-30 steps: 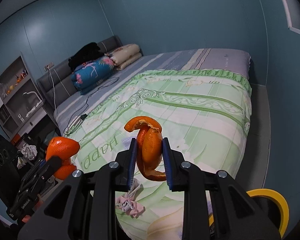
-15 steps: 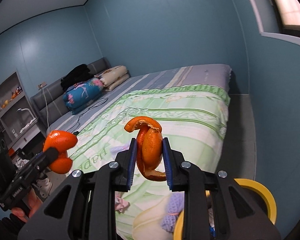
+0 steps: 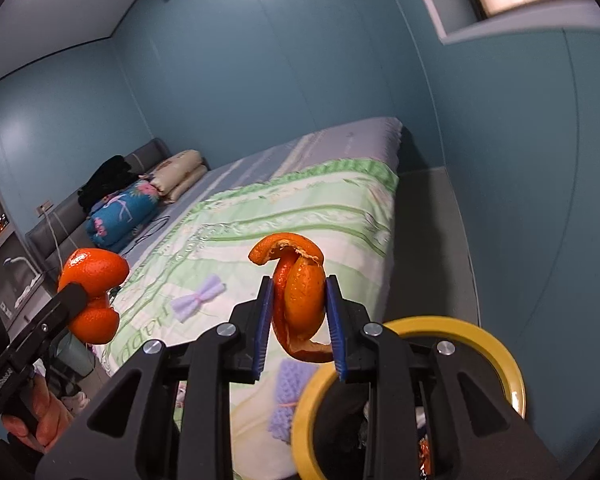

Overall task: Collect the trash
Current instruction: 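Lift both tangerine peels and carry them over the yellow bin, then open both tools over the yellow bin to drop the peels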

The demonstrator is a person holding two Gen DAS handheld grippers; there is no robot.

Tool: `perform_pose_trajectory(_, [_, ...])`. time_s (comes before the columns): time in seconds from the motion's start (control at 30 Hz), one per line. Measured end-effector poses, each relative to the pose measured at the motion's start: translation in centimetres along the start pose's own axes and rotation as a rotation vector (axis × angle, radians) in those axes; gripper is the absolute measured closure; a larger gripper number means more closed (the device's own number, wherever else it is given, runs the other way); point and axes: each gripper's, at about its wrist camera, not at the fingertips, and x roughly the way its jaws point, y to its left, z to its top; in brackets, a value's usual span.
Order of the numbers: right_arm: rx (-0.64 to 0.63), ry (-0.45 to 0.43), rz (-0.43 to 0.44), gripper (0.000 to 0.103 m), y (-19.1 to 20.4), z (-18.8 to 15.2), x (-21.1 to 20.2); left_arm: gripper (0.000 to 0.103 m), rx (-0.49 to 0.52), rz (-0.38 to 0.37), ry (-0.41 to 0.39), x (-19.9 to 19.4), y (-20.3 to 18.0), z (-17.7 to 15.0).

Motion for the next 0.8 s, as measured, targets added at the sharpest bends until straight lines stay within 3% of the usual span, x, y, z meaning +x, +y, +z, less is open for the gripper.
perform_pose_trajectory(0.4, [0.138,0.072,-0.043,0.078,-6.6,-2.5,2.9,0.073,-0.005,-0.088,0.17,7.8,-2.3,-3.4])
perform_pose_trajectory(0.63, [0.177,0.089,-0.05,0.074,-8.3,-3.3,3.3,0.07,-0.014,-0.122,0.253,11.1,-2.9,-5.5])
perform_pose_trajectory(0.7, [0.194,0.084,-0.054,0.07,-8.8,-3.3,3.3,0.066,-0.026,-0.134,0.262,11.5,-2.9,-5.8])
perform_pose_trajectory(0.77, [0.225,0.068,-0.055,0.06,-9.5,-3.3,3.0,0.049,-0.035,-0.139,0.251,11.3,-2.8,-6.2])
perform_pose_trajectory(0.8, [0.235,0.061,-0.066,0.057,-9.7,-3.2,2.8,0.046,-0.03,-0.145,0.241,11.2,-2.9,-6.2])
